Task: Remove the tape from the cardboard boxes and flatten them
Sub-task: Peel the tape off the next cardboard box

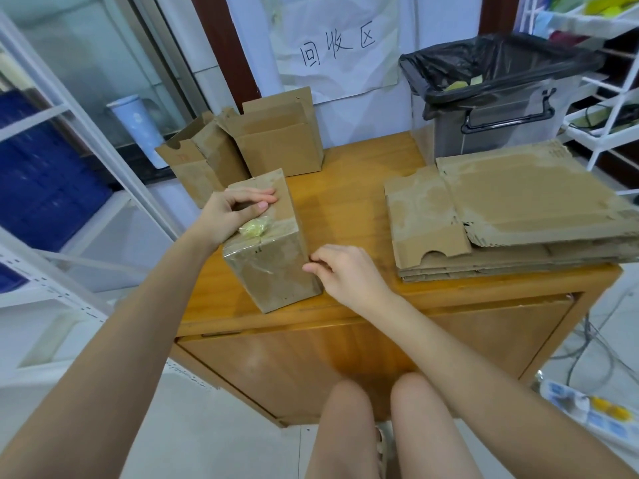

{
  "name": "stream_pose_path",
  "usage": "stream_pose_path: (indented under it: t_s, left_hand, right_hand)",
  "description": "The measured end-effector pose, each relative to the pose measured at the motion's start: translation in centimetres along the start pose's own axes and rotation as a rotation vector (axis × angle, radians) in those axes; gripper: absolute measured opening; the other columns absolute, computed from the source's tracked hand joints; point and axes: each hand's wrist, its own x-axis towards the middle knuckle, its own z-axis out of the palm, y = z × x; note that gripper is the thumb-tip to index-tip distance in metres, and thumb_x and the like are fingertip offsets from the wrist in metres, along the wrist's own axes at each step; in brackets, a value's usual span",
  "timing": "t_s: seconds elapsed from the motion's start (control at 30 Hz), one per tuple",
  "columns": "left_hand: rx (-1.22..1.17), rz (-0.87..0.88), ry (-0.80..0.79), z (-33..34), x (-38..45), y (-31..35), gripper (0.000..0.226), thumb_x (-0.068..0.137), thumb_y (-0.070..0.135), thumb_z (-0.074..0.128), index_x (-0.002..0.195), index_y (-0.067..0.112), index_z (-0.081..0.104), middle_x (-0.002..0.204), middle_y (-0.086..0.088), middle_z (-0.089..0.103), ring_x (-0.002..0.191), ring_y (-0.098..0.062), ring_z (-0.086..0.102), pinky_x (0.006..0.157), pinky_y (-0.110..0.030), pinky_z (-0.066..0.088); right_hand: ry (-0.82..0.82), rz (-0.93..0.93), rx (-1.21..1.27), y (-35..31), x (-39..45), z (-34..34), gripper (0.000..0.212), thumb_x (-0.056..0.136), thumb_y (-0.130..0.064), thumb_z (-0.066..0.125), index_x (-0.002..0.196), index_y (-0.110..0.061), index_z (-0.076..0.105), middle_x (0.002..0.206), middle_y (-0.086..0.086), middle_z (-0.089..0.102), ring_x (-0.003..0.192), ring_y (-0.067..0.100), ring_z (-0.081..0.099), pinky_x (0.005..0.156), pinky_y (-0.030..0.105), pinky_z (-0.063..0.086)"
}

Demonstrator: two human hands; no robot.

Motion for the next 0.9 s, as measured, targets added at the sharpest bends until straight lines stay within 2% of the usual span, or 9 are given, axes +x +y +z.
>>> stream_pose_path:
  t_s: [0.17,0.27,0.4,0.6,0.8,0.9]
  left_hand:
    - [-0.008,-0.004,0.014,0.0,-0.1,-0.2,0.030,0.088,0.006,0.065,0.089,0.035,0.074,0.097,0.031,0.068,0.104,0.013,0.057,0.090,-0.004,0.041]
    - [0.021,-0.007,0.008,0.0,0.0,-0.3,0.019,0.089,0.007,0.064,0.096,0.023,0.071,0.095,0.034,0.067,0.102,0.015,0.056,0.088,-0.002,0.040]
    - [0.030,-0.008,0.009,0.0,0.1,-0.5,0.018,0.089,0.010,0.065,0.097,0.025,0.071,0.097,0.034,0.066,0.104,0.014,0.055,0.090,-0.003,0.040]
    - [0.022,-0.016,0.001,-0.3,0.3,-0.9,0.026,0.088,0.013,0.067,0.092,0.038,0.074,0.106,0.026,0.067,0.112,0.007,0.056,0.097,-0.009,0.040]
    - [0.048,-0.020,0.001,-0.2,0.3,-0.8,0.020,0.088,0.013,0.067,0.104,0.024,0.071,0.116,0.013,0.065,0.109,0.011,0.055,0.094,-0.007,0.040]
    - [0.054,-0.032,-0.007,-0.4,0.3,-0.8,0.018,0.088,0.014,0.067,0.100,0.027,0.071,0.117,0.012,0.065,0.110,0.011,0.054,0.094,-0.008,0.039]
  right_hand:
    - [-0.007,-0.049,-0.060,0.5,-0.2,0.5,0.021,0.094,-0.014,0.058,0.079,-0.001,0.066,0.072,0.009,0.065,0.063,0.029,0.060,0.055,0.042,0.051]
    - [0.045,-0.121,-0.159,0.2,-0.1,0.5,0.017,0.088,-0.005,0.063,0.071,-0.002,0.061,0.063,0.008,0.060,0.053,0.027,0.056,0.044,0.036,0.047]
    - [0.060,-0.214,-0.284,-0.4,0.0,0.3,0.026,0.073,0.004,0.075,0.063,-0.007,0.053,0.056,0.005,0.054,0.049,0.021,0.051,0.038,0.026,0.034]
    - [0.041,-0.338,-0.347,0.2,0.5,-0.2,0.026,0.065,0.007,0.077,0.067,-0.008,0.056,0.061,0.004,0.057,0.055,0.021,0.054,0.037,0.025,0.035]
    - [-0.011,-0.405,-0.331,1.1,0.9,-0.8,0.029,0.058,0.015,0.073,0.071,-0.007,0.058,0.065,0.003,0.058,0.058,0.021,0.053,0.038,0.024,0.033]
    - [-0.024,-0.413,-0.371,1.2,1.1,-0.9,0.031,0.057,0.016,0.072,0.073,-0.007,0.058,0.067,0.003,0.056,0.060,0.021,0.052,0.035,0.027,0.035]
